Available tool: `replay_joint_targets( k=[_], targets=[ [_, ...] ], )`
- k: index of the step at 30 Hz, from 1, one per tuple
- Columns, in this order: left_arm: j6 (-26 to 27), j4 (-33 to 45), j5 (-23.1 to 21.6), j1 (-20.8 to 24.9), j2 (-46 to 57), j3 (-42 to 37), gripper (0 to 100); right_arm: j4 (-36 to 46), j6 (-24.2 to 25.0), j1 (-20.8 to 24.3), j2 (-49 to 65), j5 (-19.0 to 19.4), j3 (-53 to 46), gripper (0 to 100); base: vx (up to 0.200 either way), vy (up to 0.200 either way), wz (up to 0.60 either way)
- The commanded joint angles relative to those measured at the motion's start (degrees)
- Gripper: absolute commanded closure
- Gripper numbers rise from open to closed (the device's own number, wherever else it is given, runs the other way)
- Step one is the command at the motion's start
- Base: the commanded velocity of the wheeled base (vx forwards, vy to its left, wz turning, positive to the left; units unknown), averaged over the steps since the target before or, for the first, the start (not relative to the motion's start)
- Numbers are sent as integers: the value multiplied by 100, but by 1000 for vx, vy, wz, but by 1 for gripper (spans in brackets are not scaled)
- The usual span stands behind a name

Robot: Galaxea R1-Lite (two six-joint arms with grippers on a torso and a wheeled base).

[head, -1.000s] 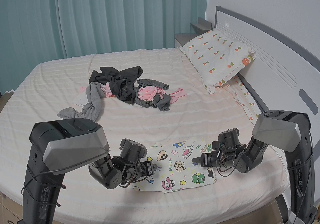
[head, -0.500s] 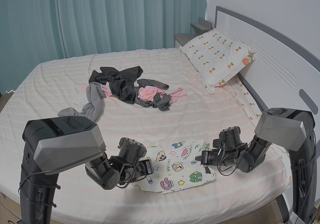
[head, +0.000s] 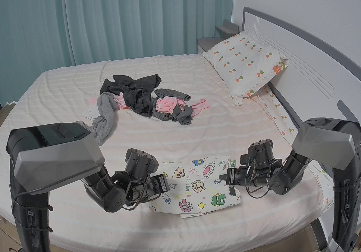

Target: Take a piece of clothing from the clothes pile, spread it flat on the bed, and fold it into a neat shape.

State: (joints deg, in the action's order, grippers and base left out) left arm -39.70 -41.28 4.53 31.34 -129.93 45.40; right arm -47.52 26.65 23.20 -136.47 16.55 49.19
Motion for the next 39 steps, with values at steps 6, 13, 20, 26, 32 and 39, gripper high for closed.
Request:
replay_joint_targets(
  k=[6, 13, 20, 26, 32, 39],
  targets=[
    [-2, -29, 4, -14, 249, -277, 100, -3, -2, 44, 42, -3, 12, 100, -200, 200, 0],
    [-2, -29, 4, -49, 345, -295, 100, -3, 7, 97, 68, -21, -6, 100, -200, 200, 0],
    [7, -126, 12, -260, 196, -110, 100, -267, 7, 194, 24, -30, 38, 100, -86, 86, 0],
    [7, -249, 65, -357, -59, 39, 100, -627, 16, 352, -108, -258, 100, 100, 0, 0, 0],
    [-81, -249, 74, -401, -77, 110, 100, -706, 25, 414, -160, -407, 170, 100, 0, 0, 0],
    [-204, -214, 65, -401, -50, 233, 100, -706, 25, 422, -160, -407, 170, 100, 0, 0, 0]
  ],
)
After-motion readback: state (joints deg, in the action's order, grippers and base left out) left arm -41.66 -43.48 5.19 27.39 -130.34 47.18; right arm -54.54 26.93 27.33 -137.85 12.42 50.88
